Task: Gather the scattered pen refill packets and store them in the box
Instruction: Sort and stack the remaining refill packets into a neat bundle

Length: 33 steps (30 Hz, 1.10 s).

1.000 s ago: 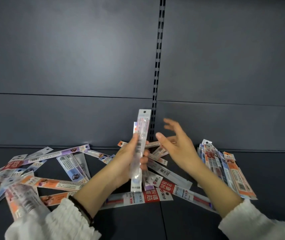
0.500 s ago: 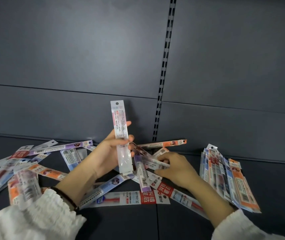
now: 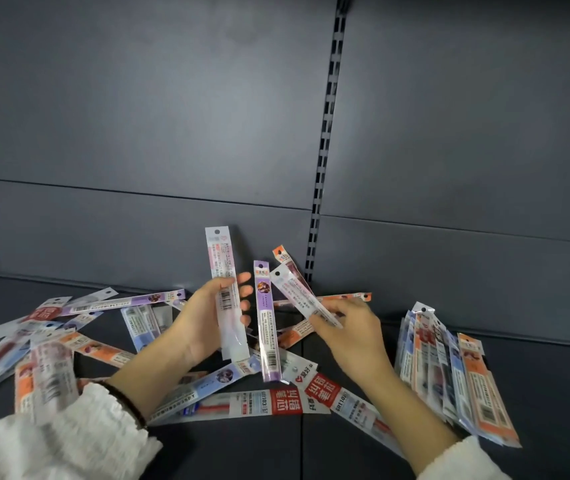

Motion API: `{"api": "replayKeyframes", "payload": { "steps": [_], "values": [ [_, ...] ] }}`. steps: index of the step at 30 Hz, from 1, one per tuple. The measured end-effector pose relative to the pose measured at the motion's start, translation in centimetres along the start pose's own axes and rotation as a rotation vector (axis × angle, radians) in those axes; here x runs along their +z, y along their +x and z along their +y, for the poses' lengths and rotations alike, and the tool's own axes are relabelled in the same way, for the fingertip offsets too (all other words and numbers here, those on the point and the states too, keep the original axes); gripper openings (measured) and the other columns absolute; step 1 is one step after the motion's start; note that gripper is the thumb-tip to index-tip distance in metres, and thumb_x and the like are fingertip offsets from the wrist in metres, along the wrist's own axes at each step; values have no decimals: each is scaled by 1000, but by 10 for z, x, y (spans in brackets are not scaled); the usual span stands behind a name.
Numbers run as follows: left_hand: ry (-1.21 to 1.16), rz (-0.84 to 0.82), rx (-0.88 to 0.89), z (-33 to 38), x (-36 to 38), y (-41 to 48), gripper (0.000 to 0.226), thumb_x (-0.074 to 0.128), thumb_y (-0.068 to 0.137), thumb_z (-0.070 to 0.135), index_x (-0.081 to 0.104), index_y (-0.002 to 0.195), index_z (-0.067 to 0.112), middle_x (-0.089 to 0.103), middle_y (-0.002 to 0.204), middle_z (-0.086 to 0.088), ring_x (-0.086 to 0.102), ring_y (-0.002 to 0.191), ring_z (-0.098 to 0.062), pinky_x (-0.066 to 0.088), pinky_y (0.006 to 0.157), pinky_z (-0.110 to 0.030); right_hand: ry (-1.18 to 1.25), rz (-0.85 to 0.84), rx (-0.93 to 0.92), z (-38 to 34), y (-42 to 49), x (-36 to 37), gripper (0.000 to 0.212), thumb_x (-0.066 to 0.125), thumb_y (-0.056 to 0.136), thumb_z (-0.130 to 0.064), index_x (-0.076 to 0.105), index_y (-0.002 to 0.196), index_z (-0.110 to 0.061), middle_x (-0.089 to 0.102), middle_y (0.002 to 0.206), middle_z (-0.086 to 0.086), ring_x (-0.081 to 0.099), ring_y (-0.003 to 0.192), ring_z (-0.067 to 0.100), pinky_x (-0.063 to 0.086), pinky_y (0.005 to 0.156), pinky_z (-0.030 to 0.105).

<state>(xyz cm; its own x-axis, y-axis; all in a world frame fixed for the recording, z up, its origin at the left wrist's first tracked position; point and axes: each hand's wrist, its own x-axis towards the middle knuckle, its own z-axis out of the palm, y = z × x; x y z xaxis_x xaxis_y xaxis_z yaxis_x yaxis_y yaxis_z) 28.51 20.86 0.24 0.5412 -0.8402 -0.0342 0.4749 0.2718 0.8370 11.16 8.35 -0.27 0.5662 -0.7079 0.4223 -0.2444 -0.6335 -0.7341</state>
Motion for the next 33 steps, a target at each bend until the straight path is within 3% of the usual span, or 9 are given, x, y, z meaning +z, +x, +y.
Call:
{"api": "replayKeyframes", "payload": {
  "steps": [3,9,13,17,21,24,26,30,33],
  "values": [
    [11,32,19,0,4,-2,25,47,98,23,66,107,11,67,83,-2,60,61,-12,51,57,-25,156,37,109,-2,-1,-2,22,64,88,-14,72,105,-25,65,106,-6,63,91,7,47,74,13],
    [74,-88,-23,-9,19,-9,39,43,99,29,60,125,5,69,118,-16,64,112,-31,49,95,-44,544,-136,184,-35,-15,12,22,68,86,-11,72,100,-27,72,89,-6,69,87,10,56,74,22],
    [-12,-175,-25,-10,26,-14,47,50,88,33,58,126,7,66,125,-13,65,112,-29,48,94,-46,443,-52,171,-52,-17,32,20,74,80,-14,68,98,-20,70,89,-1,68,88,13,58,77,30],
    [-115,-229,-37,-5,26,-17,50,32,98,47,63,120,15,70,119,-8,69,105,-25,47,90,-44,467,38,200,-60,-11,40,14,78,76,-16,68,86,-16,71,85,-3,68,83,11,56,73,26],
    [-63,-93,39,-4,24,-16,40,40,100,36,59,123,10,73,108,-9,68,104,-27,50,93,-45,307,-30,72,-66,-9,44,8,73,81,-24,73,87,-17,71,81,-6,67,78,7,54,71,22],
    [-47,41,112,7,11,-12,27,48,98,24,63,116,10,66,88,-7,68,86,-22,53,86,-41,74,26,-30,-55,-2,36,19,66,85,-35,76,89,-19,70,90,-4,65,85,9,52,79,28],
    [-45,70,136,20,-6,-10,22,50,97,25,65,109,12,61,77,-3,65,69,-17,55,76,-37,-132,36,6,-39,6,26,39,65,79,-51,70,106,-23,63,110,-4,58,106,12,49,92,34],
    [19,49,91,31,-36,-10,30,49,97,34,63,112,12,50,68,0,45,51,-10,48,57,-28,-478,-299,206,-22,3,22,94,56,62,-79,41,139,-29,44,143,-1,37,132,24,34,108,45],
    [-10,7,38,28,-39,-9,36,48,95,39,61,117,13,50,65,2,39,49,-8,42,54,-26,-587,-331,186,-23,2,27,80,62,69,-71,45,135,-30,46,140,-3,40,130,23,32,107,45]
  ]
}}
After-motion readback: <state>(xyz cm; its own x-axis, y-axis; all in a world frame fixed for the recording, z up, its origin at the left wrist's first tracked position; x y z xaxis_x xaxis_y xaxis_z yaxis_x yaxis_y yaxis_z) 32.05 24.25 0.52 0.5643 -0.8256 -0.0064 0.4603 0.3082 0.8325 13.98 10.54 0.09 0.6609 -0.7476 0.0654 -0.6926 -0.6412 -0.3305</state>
